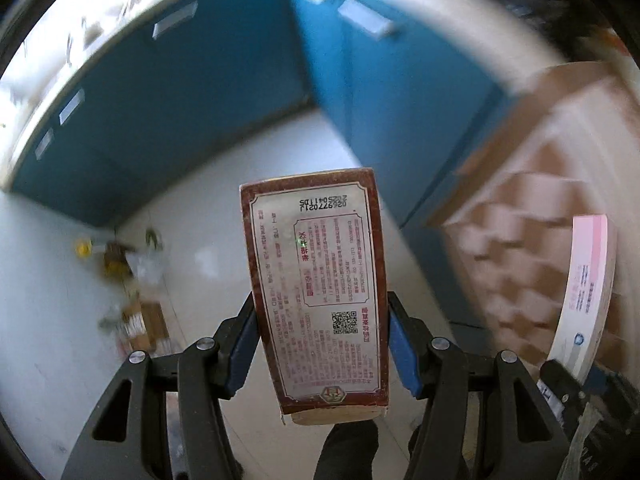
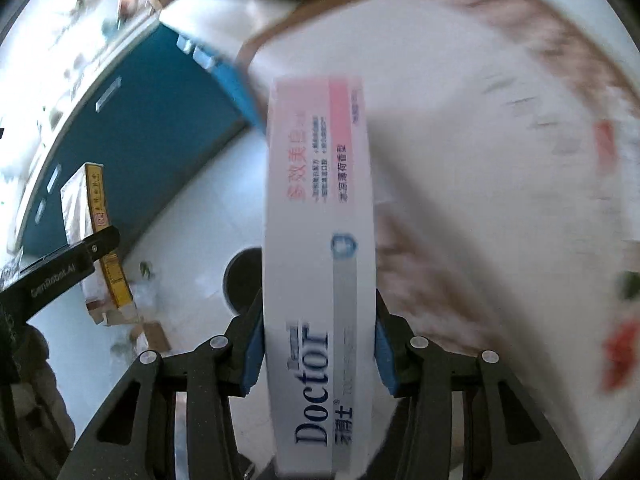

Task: Collect trash
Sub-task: 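Carry both boxes to the white bin and open both tools over it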

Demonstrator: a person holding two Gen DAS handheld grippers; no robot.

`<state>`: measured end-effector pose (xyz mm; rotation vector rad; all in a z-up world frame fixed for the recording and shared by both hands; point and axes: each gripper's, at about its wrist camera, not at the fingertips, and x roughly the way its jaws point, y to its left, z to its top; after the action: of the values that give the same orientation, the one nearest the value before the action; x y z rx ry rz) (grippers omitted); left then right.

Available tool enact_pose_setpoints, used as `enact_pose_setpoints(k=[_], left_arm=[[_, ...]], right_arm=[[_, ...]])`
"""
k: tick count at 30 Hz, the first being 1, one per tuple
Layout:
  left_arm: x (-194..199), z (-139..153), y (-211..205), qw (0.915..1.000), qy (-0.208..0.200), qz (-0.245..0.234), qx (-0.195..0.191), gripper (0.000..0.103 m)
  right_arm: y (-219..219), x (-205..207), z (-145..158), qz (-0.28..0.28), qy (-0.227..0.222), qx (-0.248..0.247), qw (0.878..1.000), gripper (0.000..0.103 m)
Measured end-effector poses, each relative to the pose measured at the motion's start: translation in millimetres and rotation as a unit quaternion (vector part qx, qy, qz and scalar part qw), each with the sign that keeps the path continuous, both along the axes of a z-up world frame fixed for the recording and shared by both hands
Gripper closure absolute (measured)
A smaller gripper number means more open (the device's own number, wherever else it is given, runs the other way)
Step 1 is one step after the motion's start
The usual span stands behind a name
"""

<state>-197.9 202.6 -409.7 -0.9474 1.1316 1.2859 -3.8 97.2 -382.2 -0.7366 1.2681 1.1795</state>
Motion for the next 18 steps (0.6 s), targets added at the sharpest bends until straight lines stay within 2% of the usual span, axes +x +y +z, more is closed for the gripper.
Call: enact_pose_setpoints(k=[5, 8, 9, 13, 15, 17, 18], left_arm=[[-56, -128, 32, 0.9950, -0.044, 0.034, -0.082, 0.047], [-79, -205, 43, 0.9861, -0.080, 0.050, -0.137, 0.047], [-84, -230, 45, 0.9822, -0.090, 0.054, -0.156, 0.047], [-106, -310, 46, 0.9674, -0.109, 0.061, -0.221, 0.046], [-114, -334, 46, 0.9623, -0.115, 0.069, -0.237, 0.045], [-123, -351, 44, 0.9589, -0.122, 0.082, -0.243, 0.032], [-128, -355, 43, 0.9590, -0.123, 0.090, -0.239, 0.017]], right_arm=[[40, -69, -111, 0.044, 0.034, -0.037, 0.998, 0.055], [58, -107, -176, 0.079, 0.055, -0.060, 0.993, 0.055], [64, -123, -208, 0.091, 0.066, -0.077, 0.991, 0.055], [74, -155, -308, 0.110, 0.097, -0.150, 0.978, 0.055], [77, -163, -347, 0.111, 0.103, -0.175, 0.973, 0.055], [84, -171, -383, 0.114, 0.113, -0.203, 0.966, 0.054], [86, -173, -397, 0.112, 0.115, -0.214, 0.964, 0.054]])
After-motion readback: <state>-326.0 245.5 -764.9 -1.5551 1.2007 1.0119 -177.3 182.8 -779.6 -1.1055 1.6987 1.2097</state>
